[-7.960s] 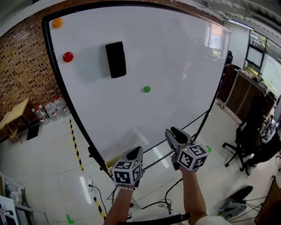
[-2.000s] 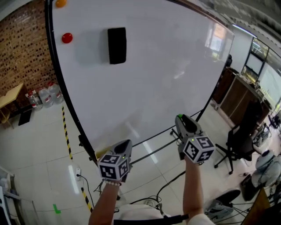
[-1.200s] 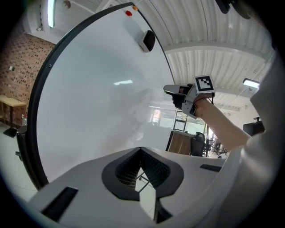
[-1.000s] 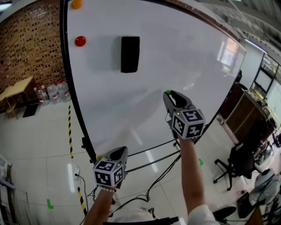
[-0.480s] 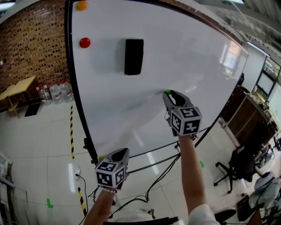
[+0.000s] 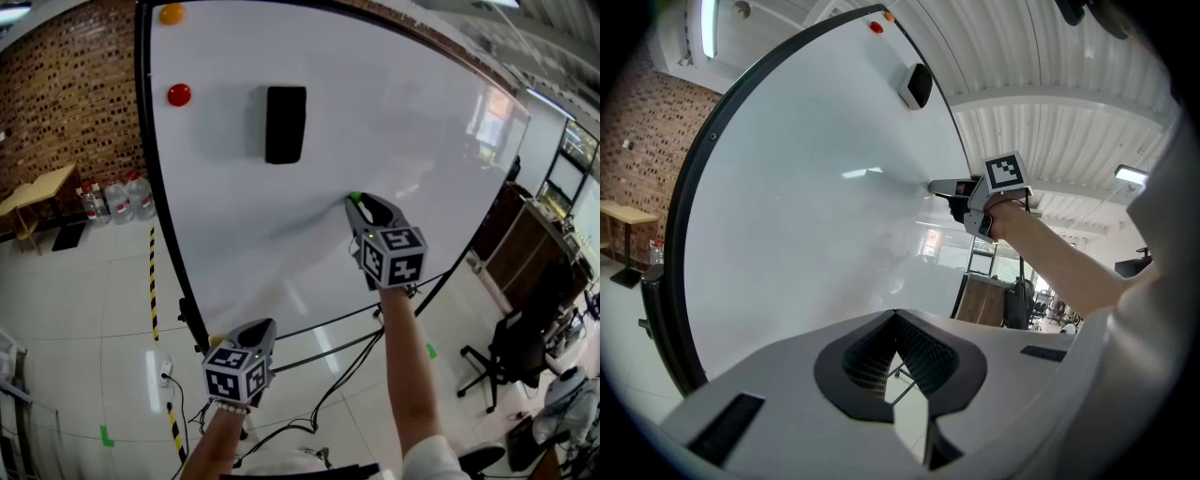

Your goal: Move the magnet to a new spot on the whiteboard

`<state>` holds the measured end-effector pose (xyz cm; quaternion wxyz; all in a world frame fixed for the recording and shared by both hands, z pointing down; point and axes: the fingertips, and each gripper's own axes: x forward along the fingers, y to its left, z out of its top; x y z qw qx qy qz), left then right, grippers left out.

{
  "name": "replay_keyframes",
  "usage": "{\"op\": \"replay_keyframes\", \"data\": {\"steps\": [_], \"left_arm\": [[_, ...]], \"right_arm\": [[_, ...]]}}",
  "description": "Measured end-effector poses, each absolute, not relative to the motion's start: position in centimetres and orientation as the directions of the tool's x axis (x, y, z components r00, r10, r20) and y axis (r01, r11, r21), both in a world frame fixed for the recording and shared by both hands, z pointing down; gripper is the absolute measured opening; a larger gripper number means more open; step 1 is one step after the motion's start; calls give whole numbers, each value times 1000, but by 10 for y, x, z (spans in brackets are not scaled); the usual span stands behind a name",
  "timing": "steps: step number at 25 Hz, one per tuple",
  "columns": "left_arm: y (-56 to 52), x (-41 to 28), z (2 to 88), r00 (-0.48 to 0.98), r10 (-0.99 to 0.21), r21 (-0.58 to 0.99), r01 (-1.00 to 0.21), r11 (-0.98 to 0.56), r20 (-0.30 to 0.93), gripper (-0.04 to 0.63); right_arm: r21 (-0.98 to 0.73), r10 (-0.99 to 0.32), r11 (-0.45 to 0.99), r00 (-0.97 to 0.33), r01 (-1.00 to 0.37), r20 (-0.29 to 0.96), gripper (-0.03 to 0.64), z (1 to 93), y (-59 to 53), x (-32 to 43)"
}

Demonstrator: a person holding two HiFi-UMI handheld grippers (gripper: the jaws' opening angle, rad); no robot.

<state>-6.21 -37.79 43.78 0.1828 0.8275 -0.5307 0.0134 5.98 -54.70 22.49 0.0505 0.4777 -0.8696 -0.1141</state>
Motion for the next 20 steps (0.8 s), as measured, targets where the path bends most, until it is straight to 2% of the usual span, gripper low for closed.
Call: {"op": "replay_keyframes", "data": {"steps": [4,9,16,18,20], "left_arm": [[-379,-64,441,436,-873,291,-883,-369,217,-8],[-381,-61,437,441,-872,289,-881,-374,215,-8],[-384,-49,436,459,-862,283,-874,-395,217,-8],[-385,-38,434,467,-858,286,-870,-402,215,-8],[-389,-24,433,477,-854,289,-864,-411,210,-8]], "right_arm": [[253,-844,513,-535,-820,-23,135,228,-548,59],[260,-856,489,-516,-833,-44,177,224,-545,63],[64,-815,564,-568,-823,-117,184,230,-501,106],[8,-810,577,-573,-817,-121,147,246,-488,128],[-48,-824,562,-555,-825,-115,73,268,-479,152]]}}
